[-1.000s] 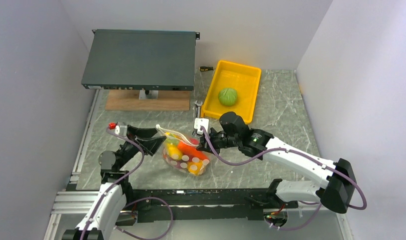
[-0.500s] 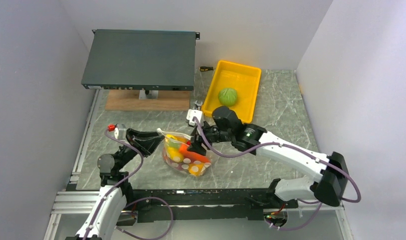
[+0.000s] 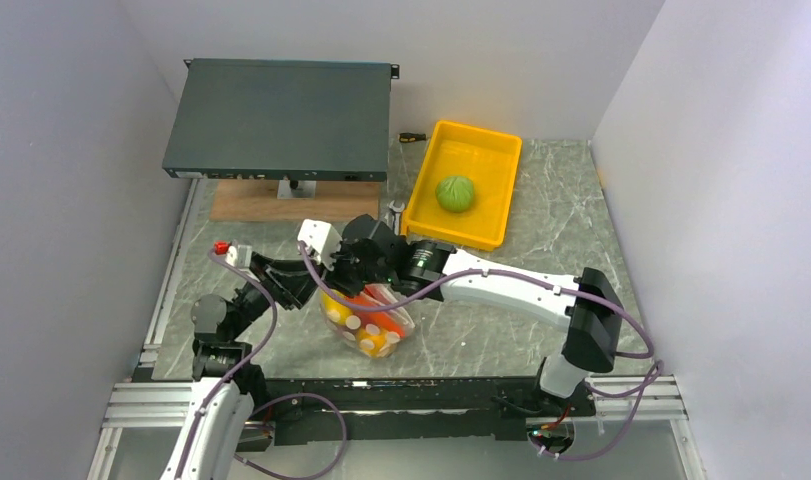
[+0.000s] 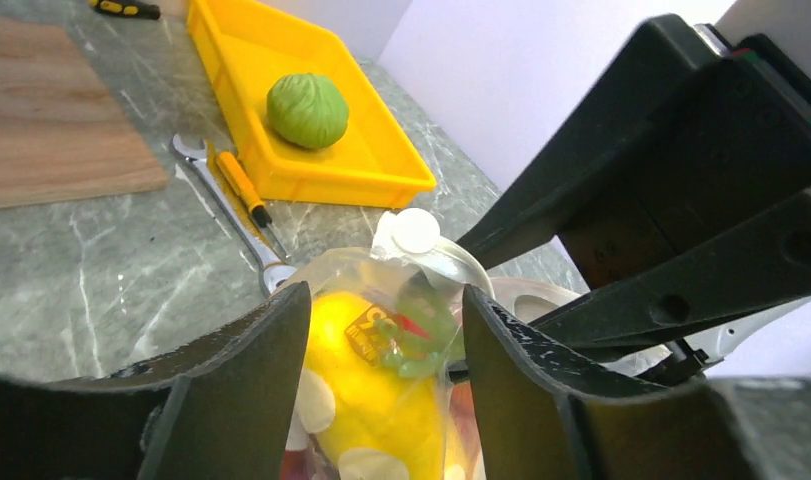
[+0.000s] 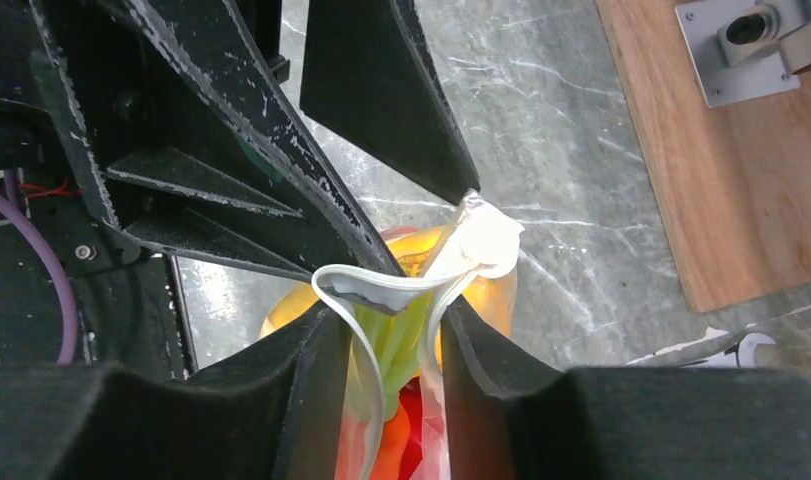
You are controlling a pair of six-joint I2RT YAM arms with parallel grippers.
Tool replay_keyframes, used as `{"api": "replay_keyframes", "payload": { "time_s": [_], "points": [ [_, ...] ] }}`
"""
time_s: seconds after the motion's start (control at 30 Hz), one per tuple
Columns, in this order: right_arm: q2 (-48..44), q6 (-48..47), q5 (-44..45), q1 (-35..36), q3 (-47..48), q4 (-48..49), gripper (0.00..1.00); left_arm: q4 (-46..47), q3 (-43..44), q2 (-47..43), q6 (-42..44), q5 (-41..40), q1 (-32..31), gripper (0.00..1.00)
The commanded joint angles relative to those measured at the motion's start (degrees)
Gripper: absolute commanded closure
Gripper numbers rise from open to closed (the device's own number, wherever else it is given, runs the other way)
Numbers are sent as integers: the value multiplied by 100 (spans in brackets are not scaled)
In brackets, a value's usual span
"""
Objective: Place the food in the zip-top bag and seal the zipper
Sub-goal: Zip the zipper food storage bag at the center of the board.
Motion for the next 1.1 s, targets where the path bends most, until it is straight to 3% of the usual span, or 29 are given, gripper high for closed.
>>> {"api": "replay_keyframes", "payload": {
  "time_s": [0.0,0.27,0.4,0.53,0.7,0.8,0.9,1.0,1.07],
  "points": [
    [-91,-38,367,-70,233,135,72,-1432,645,-364,358,-59,-35,32],
    [-786,-17,-894,-379,-555,453,99,-2594,1029,-1025,640,-607,-35,18],
    [-1151,13,-1845,-676,-1004,596,100,-2206,719,-1089,485,-540,-40,14],
    [-1463,-117,-2523,-833,-1467,811,100,-744,266,-754,-65,-91,-35,10],
    [-1612,-404,-2999,-892,-1685,867,99,2136,-181,833,-1231,818,-207,14],
    [-1562,-417,-2852,-925,-1617,729,94,3395,-126,1739,-1499,1161,-680,19],
    [-1539,-368,-2557,-922,-1471,391,70,3801,-152,2066,-1463,1146,-1087,27],
    [-1637,-340,-2282,-897,-1503,145,51,3265,-206,1784,-1121,886,-1223,29],
    [-1755,-338,-2163,-846,-1587,8,43,2336,-127,1368,-743,809,-1260,29]
  ]
}}
